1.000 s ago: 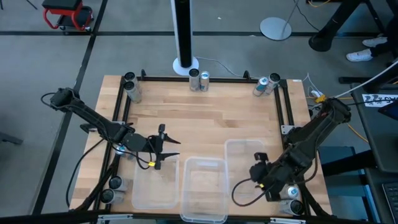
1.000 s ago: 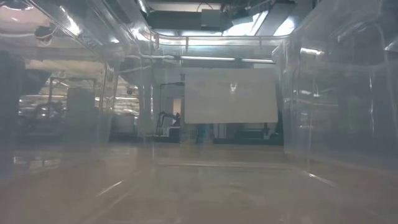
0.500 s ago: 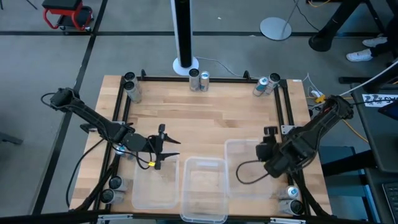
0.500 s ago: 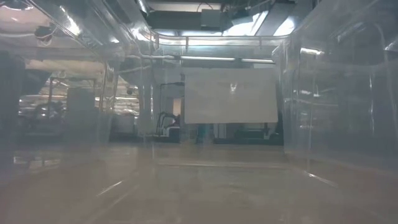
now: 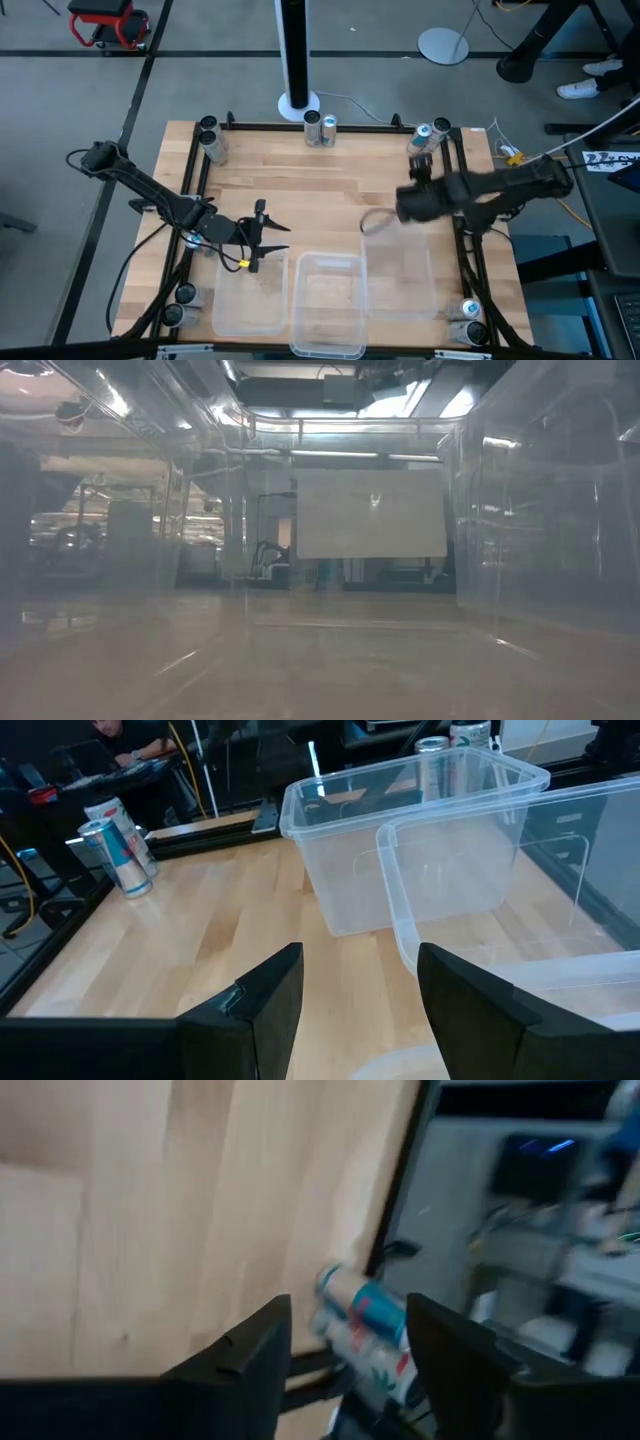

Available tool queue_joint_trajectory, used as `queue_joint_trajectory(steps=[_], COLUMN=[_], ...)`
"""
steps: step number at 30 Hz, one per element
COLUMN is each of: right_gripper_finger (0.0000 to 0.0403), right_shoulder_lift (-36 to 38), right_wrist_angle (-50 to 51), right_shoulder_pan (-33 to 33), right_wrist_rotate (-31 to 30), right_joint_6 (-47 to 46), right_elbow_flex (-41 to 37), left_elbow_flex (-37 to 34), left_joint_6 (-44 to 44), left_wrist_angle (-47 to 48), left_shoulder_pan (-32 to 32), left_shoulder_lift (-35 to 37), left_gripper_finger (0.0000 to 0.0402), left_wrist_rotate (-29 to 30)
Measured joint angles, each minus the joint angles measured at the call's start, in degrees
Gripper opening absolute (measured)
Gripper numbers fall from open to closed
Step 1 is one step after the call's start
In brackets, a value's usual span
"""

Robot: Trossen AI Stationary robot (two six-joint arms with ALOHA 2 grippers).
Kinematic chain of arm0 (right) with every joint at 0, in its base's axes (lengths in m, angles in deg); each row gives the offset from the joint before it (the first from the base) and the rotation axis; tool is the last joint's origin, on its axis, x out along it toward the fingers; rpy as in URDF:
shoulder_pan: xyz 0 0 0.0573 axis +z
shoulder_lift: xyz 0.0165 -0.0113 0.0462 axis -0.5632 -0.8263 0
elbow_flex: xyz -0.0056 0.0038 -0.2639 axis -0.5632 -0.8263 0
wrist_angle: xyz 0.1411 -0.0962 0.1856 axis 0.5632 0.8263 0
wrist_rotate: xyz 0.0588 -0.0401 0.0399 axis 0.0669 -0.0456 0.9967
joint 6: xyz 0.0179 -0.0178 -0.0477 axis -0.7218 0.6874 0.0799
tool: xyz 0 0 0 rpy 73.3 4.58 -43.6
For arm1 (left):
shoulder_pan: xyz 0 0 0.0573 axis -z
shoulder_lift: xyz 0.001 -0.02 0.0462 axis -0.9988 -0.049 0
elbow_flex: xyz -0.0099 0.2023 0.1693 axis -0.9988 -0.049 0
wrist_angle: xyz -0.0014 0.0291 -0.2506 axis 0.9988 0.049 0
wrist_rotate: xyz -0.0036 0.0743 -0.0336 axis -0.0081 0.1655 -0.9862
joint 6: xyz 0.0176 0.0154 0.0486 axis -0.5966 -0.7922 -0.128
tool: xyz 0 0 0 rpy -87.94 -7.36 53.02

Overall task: Sort soda cans
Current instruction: Put the top right blue soda can into the right transparent bin

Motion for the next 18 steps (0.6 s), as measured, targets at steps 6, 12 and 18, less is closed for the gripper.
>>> queue_joint_trajectory(steps=[6, 12, 18], right_gripper_finger=[0.0295, 0.0346, 0.0358], right_shoulder_lift=[-1.95, -3.63, -3.67], right_wrist_angle=[-1.37, -8.57, -19.73], right_shoulder_pan=[-21.55, -36.60, -47.74], right_wrist_rotate=[4.21, 4.21, 11.17], right_joint_6=[20.35, 37.96, 50.32], right_elbow_flex=[3.95, 8.57, 8.84], left_elbow_flex=[0.02, 0.02, 0.02], left_joint_6=[2.22, 3.31, 2.30], left_wrist_angle=[1.55, 1.53, 0.87], left_shoulder_pan=[-0.04, -0.04, -0.39], left_shoulder_lift=[0.00, 0.00, 0.00], left_gripper_finger=[0.0189, 0.0189, 0.0189], left_wrist_rotate=[0.00, 0.00, 0.41])
